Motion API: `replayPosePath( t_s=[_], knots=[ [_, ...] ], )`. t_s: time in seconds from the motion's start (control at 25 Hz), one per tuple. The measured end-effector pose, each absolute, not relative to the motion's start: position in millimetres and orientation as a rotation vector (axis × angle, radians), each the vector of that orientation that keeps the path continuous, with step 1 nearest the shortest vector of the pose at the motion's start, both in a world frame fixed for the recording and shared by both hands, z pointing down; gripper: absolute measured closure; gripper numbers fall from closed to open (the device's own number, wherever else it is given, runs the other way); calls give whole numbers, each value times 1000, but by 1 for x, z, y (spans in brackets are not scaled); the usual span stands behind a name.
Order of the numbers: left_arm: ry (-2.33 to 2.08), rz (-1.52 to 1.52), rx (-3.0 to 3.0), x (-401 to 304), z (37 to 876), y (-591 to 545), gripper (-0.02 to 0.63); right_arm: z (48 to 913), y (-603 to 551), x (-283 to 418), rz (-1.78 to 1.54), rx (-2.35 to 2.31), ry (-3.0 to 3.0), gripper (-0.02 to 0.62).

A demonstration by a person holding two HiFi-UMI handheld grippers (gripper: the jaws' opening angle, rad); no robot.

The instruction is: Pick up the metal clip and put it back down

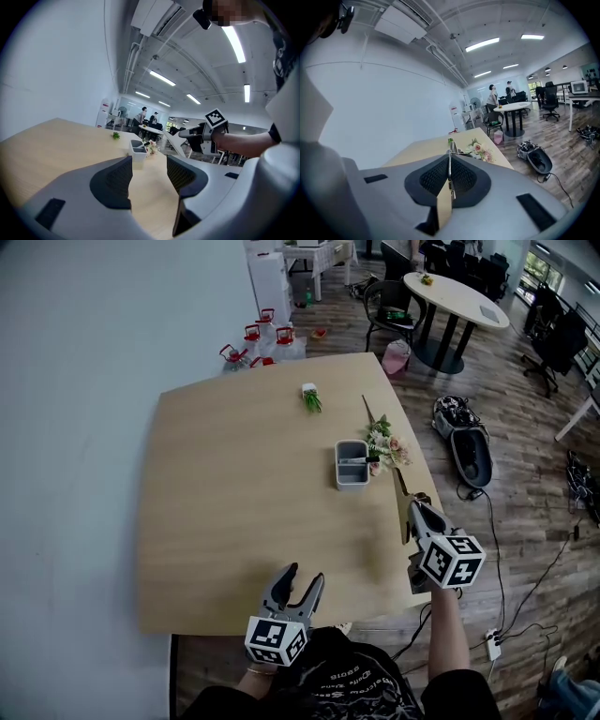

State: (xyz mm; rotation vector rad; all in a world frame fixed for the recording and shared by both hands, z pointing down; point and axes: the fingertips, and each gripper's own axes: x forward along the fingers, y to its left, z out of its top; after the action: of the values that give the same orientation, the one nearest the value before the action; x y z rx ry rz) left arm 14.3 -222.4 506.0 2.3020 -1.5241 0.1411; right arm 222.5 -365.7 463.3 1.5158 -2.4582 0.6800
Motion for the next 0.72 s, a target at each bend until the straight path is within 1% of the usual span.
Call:
replayPosePath(
  t_s=[0.4,0.72],
  knots=[
    [-1561,149,2471,0,467,-217,368,408,-296,194,477,1554,-2525,580],
    [-1564,103,2474,-8,460,-210,369,399,-250,176,409,1489,-2534,580]
  ],
)
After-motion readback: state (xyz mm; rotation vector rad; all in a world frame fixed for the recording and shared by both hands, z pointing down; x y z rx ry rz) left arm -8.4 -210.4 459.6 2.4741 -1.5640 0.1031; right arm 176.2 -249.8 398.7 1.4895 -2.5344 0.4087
